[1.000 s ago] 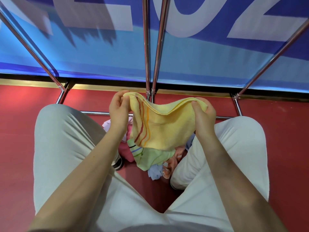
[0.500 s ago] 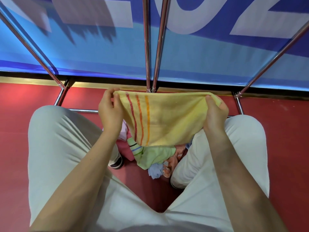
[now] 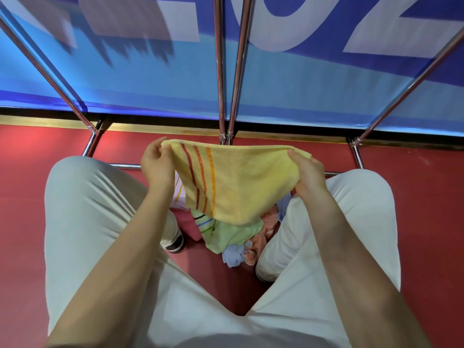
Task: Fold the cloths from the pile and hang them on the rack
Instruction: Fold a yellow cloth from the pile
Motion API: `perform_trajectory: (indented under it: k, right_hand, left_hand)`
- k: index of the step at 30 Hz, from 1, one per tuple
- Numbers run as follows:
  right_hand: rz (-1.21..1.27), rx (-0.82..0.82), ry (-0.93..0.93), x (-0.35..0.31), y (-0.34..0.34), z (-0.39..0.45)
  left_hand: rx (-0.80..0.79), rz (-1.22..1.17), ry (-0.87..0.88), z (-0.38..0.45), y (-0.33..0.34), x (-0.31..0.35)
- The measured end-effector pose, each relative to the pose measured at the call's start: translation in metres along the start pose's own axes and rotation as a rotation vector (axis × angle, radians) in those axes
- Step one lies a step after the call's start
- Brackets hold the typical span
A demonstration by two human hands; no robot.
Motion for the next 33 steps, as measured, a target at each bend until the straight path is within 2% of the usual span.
perform_trajectory:
  k: [4,8,11,16,21,24,29,33]
  right_hand:
    - [0.077,0.006,0.081,0.007,0.01,-0.006]
    - [0.054,0.037,0.04,0.008,0.022,-0.009]
    - [-0.048,0.018,-0.049,0.002,0.038,-0.02]
    - [-0.294,-0.058,-0.346,-0.021,0.071,-0.048]
    - [-0.342,-0.17,-0.457,-0.027,0.098,-0.065]
    - [-0.283,-0.264,-0.429,-0.026,0.106,-0.069]
    - [-0.029,-0.481,-0.266,-0.024,0.116,-0.073]
    - [-0.186,-0.456,-0.359,-0.03,0.114,-0.076]
  left_hand:
    - [-0.038,-0.221,-0.228,-0.004,0.008,-0.012]
    - [-0.103,-0.295,-0.292,-0.016,0.022,-0.012]
    - [-0.149,-0.302,-0.252,-0.029,0.035,-0.005]
    - [-0.202,-0.309,-0.031,-0.053,0.049,0.02]
    - [-0.245,-0.289,0.024,-0.067,0.06,0.031]
    - [-0.25,-0.371,0.001,-0.073,0.065,0.035]
    - [-0.306,-0.399,0.011,-0.074,0.066,0.039]
    - [-0.335,-0.442,-0.006,-0.074,0.067,0.04]
Point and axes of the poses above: each hand's wrist, its own z-axis towards the middle knuckle, its own y-axis out of the palm, x = y × z, the point moved 7 cm from there along z, towards the middle knuckle, and after that the axes turned 6 degrees about -x, right-handed, at the moved point
